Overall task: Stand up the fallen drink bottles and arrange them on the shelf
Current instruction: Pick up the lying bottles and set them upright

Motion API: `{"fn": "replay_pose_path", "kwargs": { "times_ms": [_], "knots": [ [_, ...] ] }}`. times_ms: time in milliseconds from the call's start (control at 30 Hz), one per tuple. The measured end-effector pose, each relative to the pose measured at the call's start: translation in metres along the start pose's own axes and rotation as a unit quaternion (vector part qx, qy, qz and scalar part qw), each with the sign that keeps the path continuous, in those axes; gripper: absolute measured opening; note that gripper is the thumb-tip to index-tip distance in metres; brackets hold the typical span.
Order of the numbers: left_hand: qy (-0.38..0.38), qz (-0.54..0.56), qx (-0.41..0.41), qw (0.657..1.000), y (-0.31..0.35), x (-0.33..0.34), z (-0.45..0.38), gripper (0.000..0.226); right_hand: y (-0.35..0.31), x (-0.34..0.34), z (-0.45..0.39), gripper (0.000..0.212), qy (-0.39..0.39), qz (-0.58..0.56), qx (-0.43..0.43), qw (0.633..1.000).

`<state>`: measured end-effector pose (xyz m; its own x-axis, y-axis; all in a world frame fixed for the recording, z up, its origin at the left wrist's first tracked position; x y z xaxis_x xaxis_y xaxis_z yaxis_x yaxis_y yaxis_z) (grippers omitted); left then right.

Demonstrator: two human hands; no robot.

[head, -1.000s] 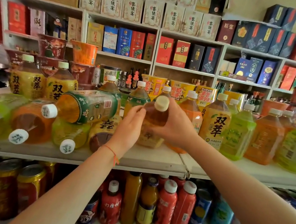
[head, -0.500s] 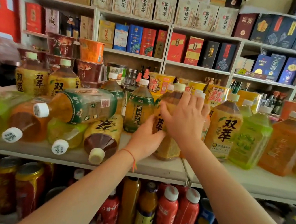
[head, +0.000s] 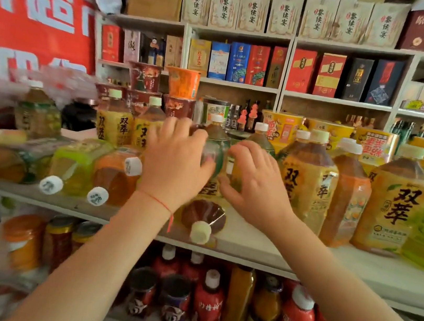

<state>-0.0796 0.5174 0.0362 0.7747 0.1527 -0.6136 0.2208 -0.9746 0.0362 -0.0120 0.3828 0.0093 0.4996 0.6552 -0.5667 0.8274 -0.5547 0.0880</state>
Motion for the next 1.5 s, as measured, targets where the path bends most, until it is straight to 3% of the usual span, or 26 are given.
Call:
{"fn": "replay_pose_path", "kwargs": {
  "times_ms": [67,133,233,333,467,633,733,933,1033,1167,1233,1367,1500],
  "knots": [
    [-0.132,-0.054,-0.044,0.989,-0.033,0.009,-0.001,0.064,-0.020,0.018,-0.011,0.063,-0.052,-0.011,-0.004,0.999],
    [-0.220,0.000,-0.047,0.974,-0.061,0.017,0.001,0.083,-0.040,0.035,-0.023,0.079,-0.101,-0.008,-0.002,0.995],
    [-0.245,0.152,-0.010,0.957,-0.093,0.023,0.005,0.088,-0.065,0.059,-0.040,0.097,-0.148,0.081,-0.020,0.985],
    [-0.219,0.308,0.014,0.926,-0.110,0.026,0.009,0.083,-0.076,0.069,-0.044,0.107,-0.156,0.164,-0.027,0.974],
    [-0.163,0.398,0.025,0.902,-0.120,0.032,0.011,0.070,-0.081,0.066,-0.042,0.101,-0.114,0.185,0.014,0.976],
    [-0.140,0.446,0.088,0.880,-0.093,0.030,0.007,0.056,-0.073,0.050,-0.034,0.086,-0.034,0.204,0.062,0.976],
    [-0.141,0.458,0.112,0.871,-0.069,0.032,-0.005,0.049,-0.060,0.033,-0.025,0.089,0.007,0.226,0.089,0.970],
    [-0.124,0.440,0.138,0.879,-0.012,0.027,-0.025,0.041,-0.023,0.008,-0.001,0.090,0.006,0.182,0.204,0.962],
    [-0.149,0.411,0.135,0.889,0.009,0.033,-0.039,0.051,-0.006,0.007,0.002,0.087,0.006,0.139,0.257,0.956],
    [-0.261,0.468,0.095,0.839,0.032,0.060,-0.043,0.051,0.019,-0.003,-0.006,0.082,-0.010,0.148,0.333,0.931],
    [-0.290,0.474,0.076,0.828,0.042,0.071,-0.040,0.050,0.018,-0.007,-0.013,0.068,-0.026,0.235,0.315,0.919],
    [-0.278,0.478,0.047,0.832,0.050,0.078,-0.039,0.047,0.010,0.001,-0.013,0.047,-0.039,0.337,0.224,0.914],
    [-0.309,0.500,0.063,0.806,0.056,0.076,-0.031,0.050,0.026,0.017,0.008,0.065,-0.033,0.335,0.203,0.920]
  ]
}}
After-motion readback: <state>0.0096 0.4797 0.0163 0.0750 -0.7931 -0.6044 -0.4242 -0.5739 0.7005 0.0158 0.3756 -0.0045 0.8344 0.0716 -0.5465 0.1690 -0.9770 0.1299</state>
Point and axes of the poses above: each hand's wrist, its own z-axis away from the middle knuckle, its own x-axis out of the palm, y = z × x, the point moved 5 cm from there along -z, towards the middle knuckle, and after that the axes turned 2 degrees about -x, right-handed, at the moved point
